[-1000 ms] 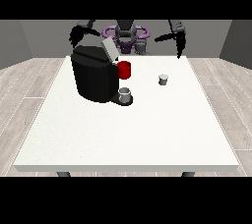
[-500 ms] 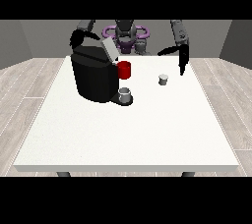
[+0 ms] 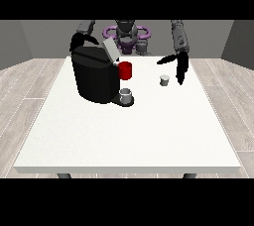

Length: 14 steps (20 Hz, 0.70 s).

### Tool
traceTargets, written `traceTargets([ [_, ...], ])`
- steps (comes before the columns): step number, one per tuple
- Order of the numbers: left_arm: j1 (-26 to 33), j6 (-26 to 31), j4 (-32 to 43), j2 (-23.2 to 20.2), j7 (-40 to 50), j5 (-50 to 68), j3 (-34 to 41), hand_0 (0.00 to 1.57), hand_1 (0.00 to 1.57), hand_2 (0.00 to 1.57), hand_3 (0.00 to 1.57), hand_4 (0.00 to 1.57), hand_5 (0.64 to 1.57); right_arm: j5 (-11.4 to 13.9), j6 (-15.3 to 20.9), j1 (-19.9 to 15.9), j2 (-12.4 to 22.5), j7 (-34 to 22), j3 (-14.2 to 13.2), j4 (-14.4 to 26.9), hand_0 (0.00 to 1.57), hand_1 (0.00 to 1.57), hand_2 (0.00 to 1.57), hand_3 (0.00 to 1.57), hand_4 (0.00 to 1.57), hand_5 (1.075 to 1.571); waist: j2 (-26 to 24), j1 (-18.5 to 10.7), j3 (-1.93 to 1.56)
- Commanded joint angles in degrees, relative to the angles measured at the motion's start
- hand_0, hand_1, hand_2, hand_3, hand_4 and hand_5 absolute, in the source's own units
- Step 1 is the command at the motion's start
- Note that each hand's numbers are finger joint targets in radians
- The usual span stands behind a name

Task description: Insert the coffee pod into the coffee machine and close the lid

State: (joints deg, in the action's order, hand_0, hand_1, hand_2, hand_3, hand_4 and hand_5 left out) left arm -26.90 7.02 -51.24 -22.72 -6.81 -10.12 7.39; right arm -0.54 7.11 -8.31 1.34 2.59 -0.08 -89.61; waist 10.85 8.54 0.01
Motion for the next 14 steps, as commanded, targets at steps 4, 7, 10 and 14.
traceTargets([
  [4,-3.3,-3.9,4.5,1.5,-2.4,-5.9,-2.6,0.22,0.22,0.53,0.22,0.00,1.571,0.8,0.8,-4.3,1.1,1.2,-2.3,6.7,0.00,0.00,0.00,0.00,0.41,1.571,3.1,-1.6,0.00],
  [7,-3.4,-1.9,8.1,0.0,-1.6,-5.9,-1.7,0.70,0.70,0.78,0.43,0.00,1.571,2.9,3.7,-4.8,-1.0,-0.8,-0.5,6.5,0.00,0.00,0.00,0.00,0.42,1.571,1.3,-3.0,0.00],
  [10,-5.0,-2.5,10.9,-2.0,-2.2,-9.2,-2.7,0.62,0.62,0.74,0.48,0.00,1.571,3.5,2.3,-3.2,-0.1,-2.3,0.8,5.0,0.00,0.00,0.00,0.00,0.41,1.571,0.8,-0.2,0.01],
  [14,-3.7,-2.1,12.0,-3.3,-2.5,-12.1,-4.4,0.60,0.60,0.72,0.47,0.00,1.571,0.4,0.2,-2.4,2.3,-1.8,-3.0,6.3,0.00,0.00,0.00,0.00,0.43,1.571,-0.8,-0.4,-0.01],
])
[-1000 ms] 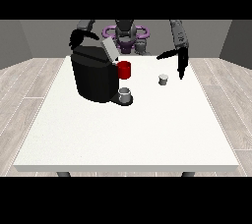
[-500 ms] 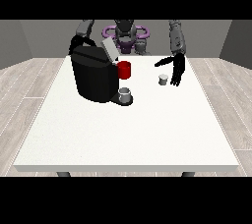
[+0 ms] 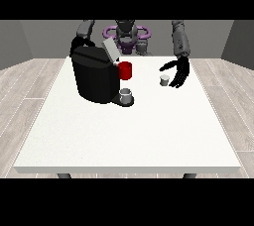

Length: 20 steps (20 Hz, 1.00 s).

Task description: Insert the coffee pod into the coffee machine and close the lid

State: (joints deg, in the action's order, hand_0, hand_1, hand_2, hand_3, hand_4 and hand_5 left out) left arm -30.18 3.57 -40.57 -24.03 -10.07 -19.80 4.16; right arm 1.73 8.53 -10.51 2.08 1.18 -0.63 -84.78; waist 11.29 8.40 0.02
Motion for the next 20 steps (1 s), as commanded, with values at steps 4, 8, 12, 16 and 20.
traceTargets([
  [4,-4.2,-4.4,2.8,-0.9,0.6,-6.7,-2.5,0.61,0.61,0.75,0.48,0.00,1.571,-1.4,0.1,-5.4,0.5,-2.3,-2.1,1.4,0.00,0.00,0.00,0.00,0.43,1.571,1.7,0.5,-0.01],
  [8,-5.4,-9.4,5.3,-0.3,-4.9,-7.3,-0.5,0.72,0.72,0.85,0.62,0.15,1.571,-0.1,1.0,-4.1,-0.6,-0.8,-0.6,1.0,0.00,0.00,0.00,0.00,0.48,1.571,3.3,0.7,0.01],
  [12,-3.5,-13.3,7.8,2.7,-6.3,-9.1,-0.8,0.84,0.84,0.97,0.74,0.39,1.571,-0.6,0.3,-1.8,-0.3,-0.4,-1.0,0.9,0.00,0.00,0.00,0.00,0.49,1.571,1.6,0.7,0.00],
  [16,-4.6,-13.9,8.4,0.1,-7.4,-11.5,-1.5,0.97,0.97,1.09,0.86,0.32,1.571,-0.7,-0.4,0.4,-0.5,1.6,-0.6,1.2,0.00,0.00,0.00,0.00,0.51,1.571,1.0,1.6,0.00],
  [20,-5.9,-14.0,10.3,-0.1,-5.4,-14.5,-3.0,0.97,0.97,1.05,0.79,0.32,1.571,-2.7,-1.0,-4.2,1.2,0.4,-2.7,2.4,0.00,0.00,0.00,0.00,0.51,1.571,2.6,0.9,0.00],
])
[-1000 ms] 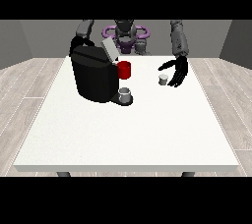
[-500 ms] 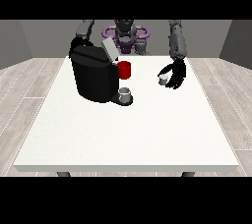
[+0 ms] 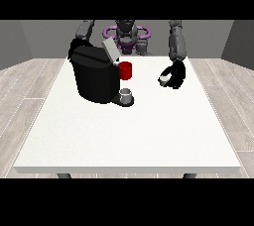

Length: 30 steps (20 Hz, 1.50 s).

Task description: Insert the coffee pod into the coffee machine and close the lid

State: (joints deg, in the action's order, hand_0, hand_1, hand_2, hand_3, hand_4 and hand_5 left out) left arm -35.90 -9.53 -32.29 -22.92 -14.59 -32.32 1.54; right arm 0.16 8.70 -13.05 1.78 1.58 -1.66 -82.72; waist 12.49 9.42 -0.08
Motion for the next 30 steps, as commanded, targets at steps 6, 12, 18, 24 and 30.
traceTargets([
  [6,-2.0,-0.2,2.2,-1.5,-5.0,-1.8,1.0,1.32,1.32,1.43,1.41,0.55,1.571,-0.8,-0.5,2.3,0.3,4.2,0.3,1.6,0.00,0.00,0.00,0.00,0.43,1.571,0.3,0.2,0.10],
  [12,-7.4,7.8,-2.5,-0.3,-3.3,-1.5,-0.8,1.39,1.39,1.41,1.35,0.58,1.571,-2.1,0.0,0.8,-1.1,3.9,-0.9,6.8,0.00,0.00,0.00,0.00,0.43,1.571,-4.1,-1.3,0.07],
  [18,-13.3,15.6,-4.6,-2.5,-1.2,-0.4,0.0,1.26,1.26,1.33,1.29,0.54,1.571,-2.1,-1.2,0.2,0.5,3.7,-1.7,10.2,0.00,0.00,0.00,0.00,0.49,1.571,-5.3,-1.2,0.06],
  [24,-16.5,14.2,-4.1,-2.2,1.4,-1.6,1.3,1.23,1.23,1.32,1.29,0.57,1.571,-0.8,0.2,-2.4,-0.8,1.2,1.3,7.0,0.00,0.00,0.00,0.00,0.46,1.571,-3.9,2.3,0.09],
  [30,-19.0,14.8,-6.3,-2.4,2.6,-2.1,2.0,1.26,1.26,1.33,1.28,0.54,1.571,-2.7,-2.4,-2.0,0.9,2.3,-0.4,7.4,0.00,0.00,0.00,0.00,0.48,1.571,-5.0,2.8,0.08],
])
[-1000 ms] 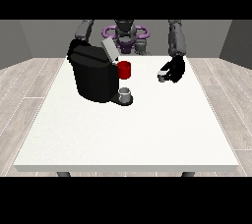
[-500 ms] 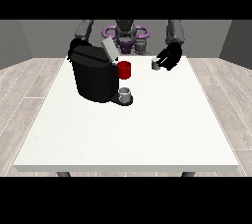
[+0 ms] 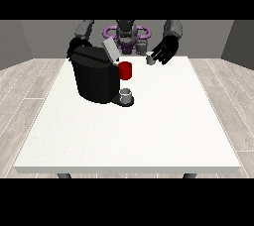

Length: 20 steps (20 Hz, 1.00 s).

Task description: Insert the coffee pod into the coffee machine and close the lid

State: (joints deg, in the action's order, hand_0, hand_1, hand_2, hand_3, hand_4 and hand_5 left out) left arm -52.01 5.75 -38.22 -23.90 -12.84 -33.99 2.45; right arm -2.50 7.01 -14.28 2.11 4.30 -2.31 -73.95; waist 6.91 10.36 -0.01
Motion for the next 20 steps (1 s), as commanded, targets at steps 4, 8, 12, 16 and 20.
traceTargets([
  [4,-7.3,1.9,0.6,0.2,7.3,0.2,1.9,1.25,1.25,1.29,1.24,0.51,1.571,0.3,1.0,-3.0,-1.5,-2.4,1.4,-2.1,0.00,0.00,0.00,0.00,0.50,1.571,-0.1,3.3,0.00],
  [8,-8.6,2.7,2.0,-4.5,4.3,1.3,5.1,1.24,1.24,1.26,1.20,0.48,1.571,1.5,0.8,-0.3,-1.8,-1.7,3.7,-5.2,0.00,0.00,0.00,0.00,0.49,1.571,2.0,5.4,0.02],
  [12,-13.1,2.8,2.5,-6.0,4.2,0.5,5.2,1.26,1.26,1.32,1.25,0.52,1.571,2.2,1.6,-4.8,-1.2,-5.4,4.1,-7.4,0.00,0.00,0.00,0.00,0.51,1.571,5.3,7.8,0.03],
  [16,-15.5,3.1,2.6,-5.5,6.3,-0.2,5.0,1.26,1.26,1.31,1.24,0.51,1.571,2.4,2.1,-5.2,-1.9,-3.8,3.9,-6.8,0.00,0.00,0.00,0.00,0.50,1.571,6.0,7.7,0.00],
  [20,-15.2,2.1,2.1,-2.9,8.0,-1.0,4.0,1.28,1.28,1.30,1.24,0.49,1.571,0.5,0.5,-5.8,0.6,-2.4,0.6,-5.4,0.00,0.00,0.00,0.00,0.52,1.571,6.0,7.2,-0.02],
])
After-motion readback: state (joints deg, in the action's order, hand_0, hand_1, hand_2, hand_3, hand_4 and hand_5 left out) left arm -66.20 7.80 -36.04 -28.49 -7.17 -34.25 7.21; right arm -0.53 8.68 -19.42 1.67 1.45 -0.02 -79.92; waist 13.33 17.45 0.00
